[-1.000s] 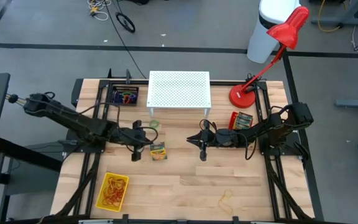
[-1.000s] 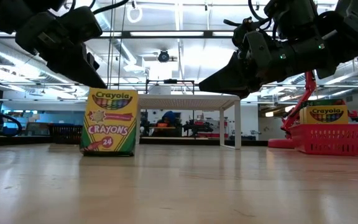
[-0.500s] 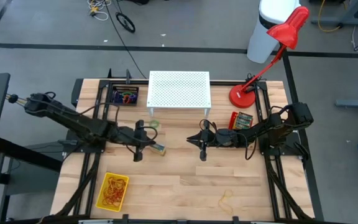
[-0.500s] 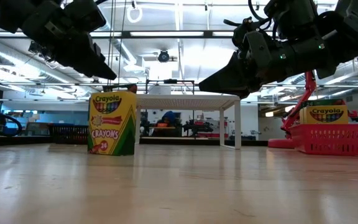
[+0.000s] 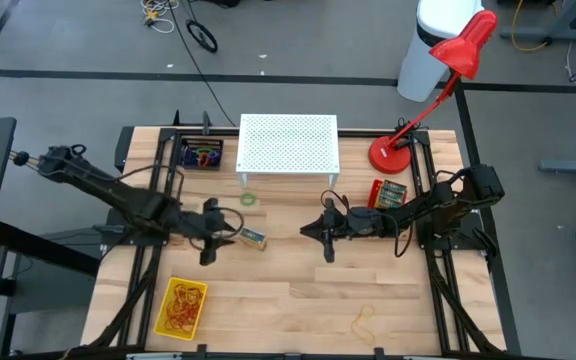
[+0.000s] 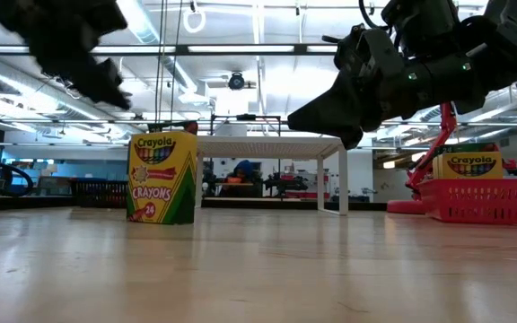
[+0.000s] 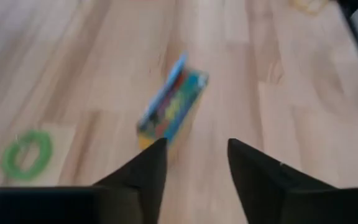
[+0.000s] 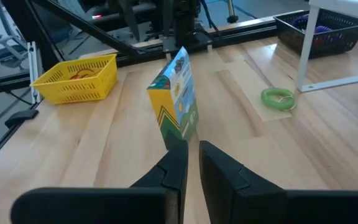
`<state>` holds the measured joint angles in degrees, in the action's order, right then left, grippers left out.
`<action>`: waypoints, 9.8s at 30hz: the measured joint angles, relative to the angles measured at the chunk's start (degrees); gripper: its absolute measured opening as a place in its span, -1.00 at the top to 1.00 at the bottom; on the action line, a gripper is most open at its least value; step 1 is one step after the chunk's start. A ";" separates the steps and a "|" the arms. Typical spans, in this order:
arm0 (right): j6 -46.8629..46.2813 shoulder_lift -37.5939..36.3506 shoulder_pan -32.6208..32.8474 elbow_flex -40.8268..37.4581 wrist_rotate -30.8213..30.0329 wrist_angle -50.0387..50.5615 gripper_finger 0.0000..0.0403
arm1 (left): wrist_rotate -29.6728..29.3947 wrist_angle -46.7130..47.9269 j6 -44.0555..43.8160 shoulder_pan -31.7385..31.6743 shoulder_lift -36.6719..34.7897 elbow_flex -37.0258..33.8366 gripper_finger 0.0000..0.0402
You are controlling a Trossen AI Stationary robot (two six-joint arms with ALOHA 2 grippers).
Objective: Pick & Place Office Desk Supplies
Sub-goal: Put the box yellow crayon into the red bin
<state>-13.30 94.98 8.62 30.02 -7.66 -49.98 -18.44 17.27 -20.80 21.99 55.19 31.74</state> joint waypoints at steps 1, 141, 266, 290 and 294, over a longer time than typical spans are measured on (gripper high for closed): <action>0.00 0.01 -0.01 0.00 0.00 0.00 0.75 | -1.02 0.00 -1.65 1.06 -0.47 -1.31 0.08; -0.80 -24.41 15.02 0.00 -16.74 28.73 0.91 | 30.84 -36.19 34.25 -19.70 41.91 25.94 -0.28; -13.36 -28.86 2.96 28.28 -10.59 127.02 0.45 | 18.01 -88.62 13.10 -15.23 31.65 -21.30 0.93; -7.81 -23.88 -1.31 24.64 -8.17 120.68 0.45 | 18.01 -88.60 13.08 -15.22 31.68 -21.30 0.93; -7.78 -23.88 -1.16 24.21 -8.27 119.72 0.45 | 18.01 -88.62 13.10 -15.21 31.68 -21.30 0.93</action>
<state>-21.08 71.10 7.46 54.23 -15.93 69.75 -0.43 -71.35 -7.70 6.79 86.87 10.44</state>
